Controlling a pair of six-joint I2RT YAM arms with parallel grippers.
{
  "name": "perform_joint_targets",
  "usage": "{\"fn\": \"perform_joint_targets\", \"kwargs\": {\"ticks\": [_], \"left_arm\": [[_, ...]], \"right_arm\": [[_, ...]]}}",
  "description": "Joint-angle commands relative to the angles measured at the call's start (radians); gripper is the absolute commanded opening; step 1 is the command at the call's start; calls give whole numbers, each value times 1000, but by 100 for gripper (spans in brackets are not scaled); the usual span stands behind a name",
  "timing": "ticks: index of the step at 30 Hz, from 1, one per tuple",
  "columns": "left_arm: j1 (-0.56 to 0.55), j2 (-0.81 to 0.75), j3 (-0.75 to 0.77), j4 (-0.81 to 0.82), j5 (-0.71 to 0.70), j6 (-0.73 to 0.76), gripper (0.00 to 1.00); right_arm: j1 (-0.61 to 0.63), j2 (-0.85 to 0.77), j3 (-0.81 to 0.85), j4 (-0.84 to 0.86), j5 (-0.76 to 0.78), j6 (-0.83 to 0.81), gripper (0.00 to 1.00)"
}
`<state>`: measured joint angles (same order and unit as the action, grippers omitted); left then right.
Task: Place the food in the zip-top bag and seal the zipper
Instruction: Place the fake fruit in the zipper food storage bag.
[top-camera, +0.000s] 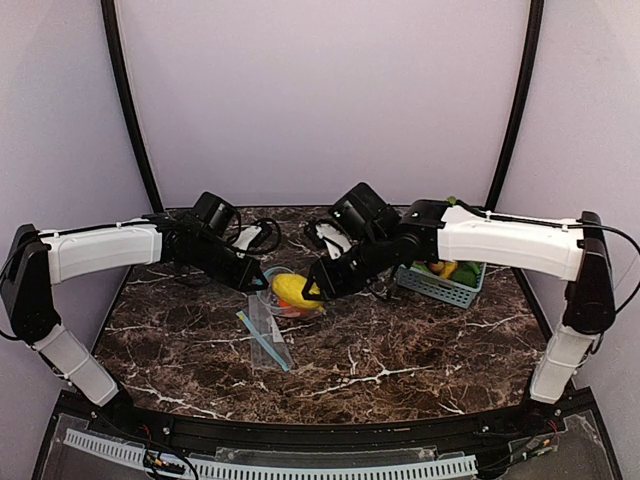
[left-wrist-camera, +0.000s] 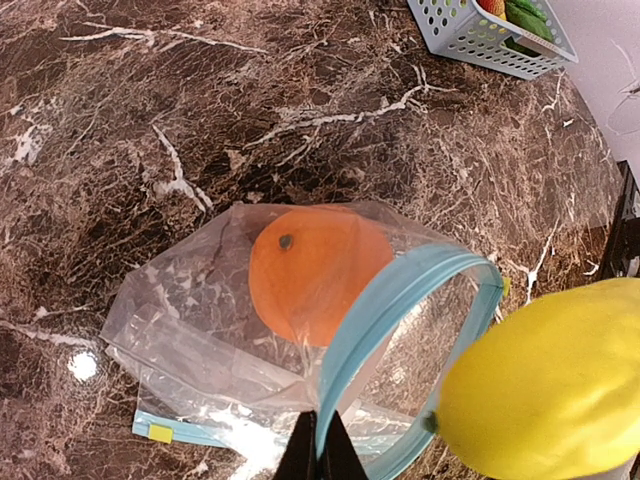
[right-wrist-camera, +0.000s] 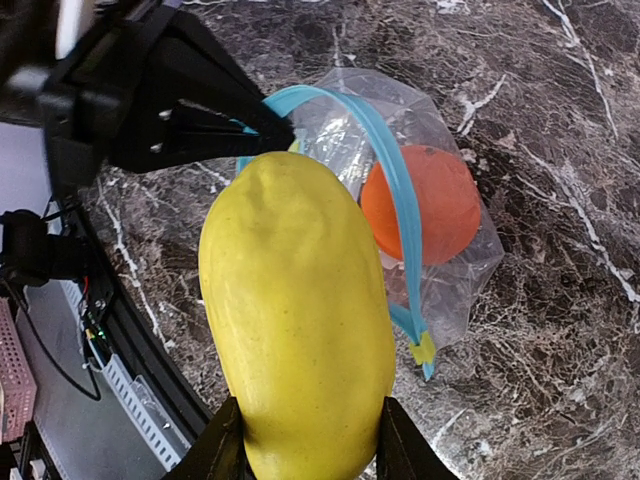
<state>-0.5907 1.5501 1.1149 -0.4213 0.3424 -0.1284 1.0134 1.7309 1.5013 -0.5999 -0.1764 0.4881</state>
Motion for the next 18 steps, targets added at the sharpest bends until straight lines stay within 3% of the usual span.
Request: {"fn": "perform_joint_targets", "kwargs": {"ticks": [1,18], "left_arm": [[5,-30,1,-16,16,-4,1],[5,-11,2,-13,52,-10,1]], "right_arm": [[10,74,77,-62,58,59,25],[15,332,360,-194,121,84,33]]}}
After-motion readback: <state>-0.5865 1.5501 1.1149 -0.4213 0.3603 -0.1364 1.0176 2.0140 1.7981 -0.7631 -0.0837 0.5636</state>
